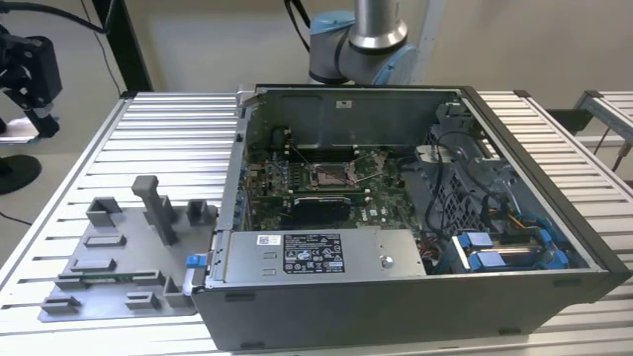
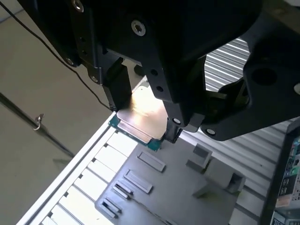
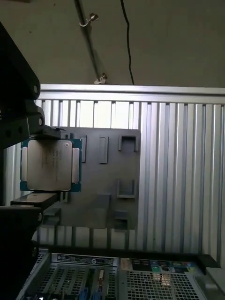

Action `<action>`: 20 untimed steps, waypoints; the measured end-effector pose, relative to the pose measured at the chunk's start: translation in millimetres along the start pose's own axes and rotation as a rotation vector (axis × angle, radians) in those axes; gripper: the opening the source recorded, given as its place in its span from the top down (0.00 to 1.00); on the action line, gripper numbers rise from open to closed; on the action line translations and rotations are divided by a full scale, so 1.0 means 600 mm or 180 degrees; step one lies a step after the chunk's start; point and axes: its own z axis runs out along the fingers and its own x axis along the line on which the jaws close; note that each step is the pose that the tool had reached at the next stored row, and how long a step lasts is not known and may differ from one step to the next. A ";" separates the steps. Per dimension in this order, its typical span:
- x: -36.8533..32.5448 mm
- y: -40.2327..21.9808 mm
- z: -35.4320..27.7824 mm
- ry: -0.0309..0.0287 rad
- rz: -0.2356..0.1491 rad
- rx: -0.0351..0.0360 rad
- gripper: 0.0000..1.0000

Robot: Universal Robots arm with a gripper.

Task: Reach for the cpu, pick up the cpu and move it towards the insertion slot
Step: 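Pick up the cpu and move it towards the insertion slot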

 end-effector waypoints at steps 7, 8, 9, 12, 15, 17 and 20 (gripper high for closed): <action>-0.040 -0.001 0.001 0.0000 0.0000 0.0000 1.00; -0.046 -0.001 0.001 0.0000 0.0000 0.0000 1.00; -0.053 -0.001 0.001 0.0000 0.0000 0.0000 1.00; -0.073 -0.001 0.001 0.0000 0.0000 0.0000 1.00; -0.093 -0.001 0.001 0.0000 0.0000 0.0000 1.00; -0.105 -0.002 0.001 0.0000 0.0000 0.0000 1.00; -0.124 -0.002 0.001 0.0000 0.0000 0.0000 1.00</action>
